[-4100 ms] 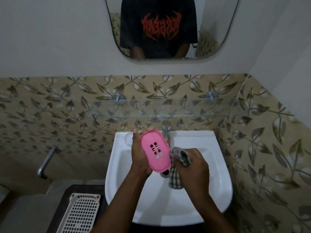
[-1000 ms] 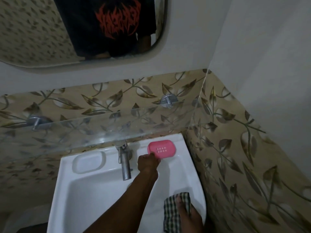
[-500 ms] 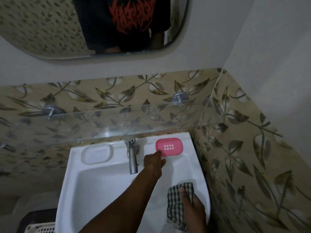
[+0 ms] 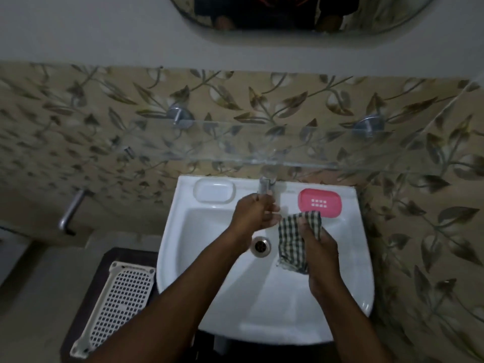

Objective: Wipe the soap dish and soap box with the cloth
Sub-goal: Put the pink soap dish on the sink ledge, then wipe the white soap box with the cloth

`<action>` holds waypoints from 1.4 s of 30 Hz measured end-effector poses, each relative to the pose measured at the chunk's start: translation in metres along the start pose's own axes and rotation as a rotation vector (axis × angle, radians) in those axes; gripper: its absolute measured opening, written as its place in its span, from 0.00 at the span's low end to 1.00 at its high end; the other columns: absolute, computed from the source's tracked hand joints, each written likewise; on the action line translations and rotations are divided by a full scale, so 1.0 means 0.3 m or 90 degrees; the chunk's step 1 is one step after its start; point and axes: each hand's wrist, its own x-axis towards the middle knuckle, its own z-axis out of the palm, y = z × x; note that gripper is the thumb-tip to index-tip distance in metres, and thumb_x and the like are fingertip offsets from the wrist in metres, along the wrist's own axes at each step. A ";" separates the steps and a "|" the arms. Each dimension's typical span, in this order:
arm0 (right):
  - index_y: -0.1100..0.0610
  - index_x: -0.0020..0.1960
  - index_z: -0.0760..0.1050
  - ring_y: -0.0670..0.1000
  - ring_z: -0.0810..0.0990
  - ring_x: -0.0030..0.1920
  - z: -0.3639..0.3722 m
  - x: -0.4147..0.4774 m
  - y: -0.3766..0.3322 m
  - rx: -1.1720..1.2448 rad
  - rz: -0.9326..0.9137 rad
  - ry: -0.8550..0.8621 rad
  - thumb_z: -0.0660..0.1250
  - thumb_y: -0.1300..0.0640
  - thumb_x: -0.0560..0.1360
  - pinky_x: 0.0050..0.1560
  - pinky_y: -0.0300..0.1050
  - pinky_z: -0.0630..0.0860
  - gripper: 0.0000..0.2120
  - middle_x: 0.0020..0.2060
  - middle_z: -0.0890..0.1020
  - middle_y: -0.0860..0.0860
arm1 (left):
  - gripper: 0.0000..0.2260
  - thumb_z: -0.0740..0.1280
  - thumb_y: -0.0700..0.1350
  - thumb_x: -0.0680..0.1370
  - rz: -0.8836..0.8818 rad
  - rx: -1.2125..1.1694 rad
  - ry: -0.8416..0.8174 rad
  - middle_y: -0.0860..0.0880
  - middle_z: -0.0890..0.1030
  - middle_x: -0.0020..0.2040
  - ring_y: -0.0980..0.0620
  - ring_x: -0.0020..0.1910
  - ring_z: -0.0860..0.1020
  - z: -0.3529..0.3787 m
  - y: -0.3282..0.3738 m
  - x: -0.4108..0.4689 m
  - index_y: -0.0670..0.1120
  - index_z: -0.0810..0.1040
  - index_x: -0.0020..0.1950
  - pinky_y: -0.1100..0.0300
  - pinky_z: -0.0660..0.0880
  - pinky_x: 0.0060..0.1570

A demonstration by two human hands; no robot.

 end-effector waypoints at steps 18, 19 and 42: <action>0.58 0.55 0.79 0.57 0.81 0.51 0.584 0.193 -0.040 -0.298 -0.114 -0.087 0.66 0.46 0.76 0.52 0.49 0.79 0.17 0.51 0.83 0.56 | 0.10 0.67 0.48 0.79 0.063 0.003 0.352 0.43 0.79 0.41 0.45 0.39 0.79 -0.577 0.014 0.208 0.44 0.76 0.41 0.55 0.79 0.38; 0.59 0.54 0.79 0.58 0.81 0.50 0.595 0.210 -0.040 -0.344 -0.112 -0.072 0.65 0.47 0.75 0.51 0.49 0.79 0.17 0.50 0.83 0.57 | 0.11 0.67 0.47 0.78 0.061 0.017 0.351 0.43 0.79 0.40 0.45 0.38 0.78 -0.580 0.017 0.223 0.45 0.76 0.38 0.55 0.79 0.38; 0.50 0.45 0.80 0.54 0.85 0.46 0.479 0.146 0.031 -0.251 -0.047 -0.207 0.69 0.42 0.67 0.55 0.58 0.80 0.14 0.44 0.85 0.50 | 0.09 0.69 0.37 0.78 0.078 -0.012 0.305 0.41 0.76 0.34 0.47 0.31 0.75 -0.598 -0.103 0.142 0.42 0.72 0.39 0.59 0.81 0.34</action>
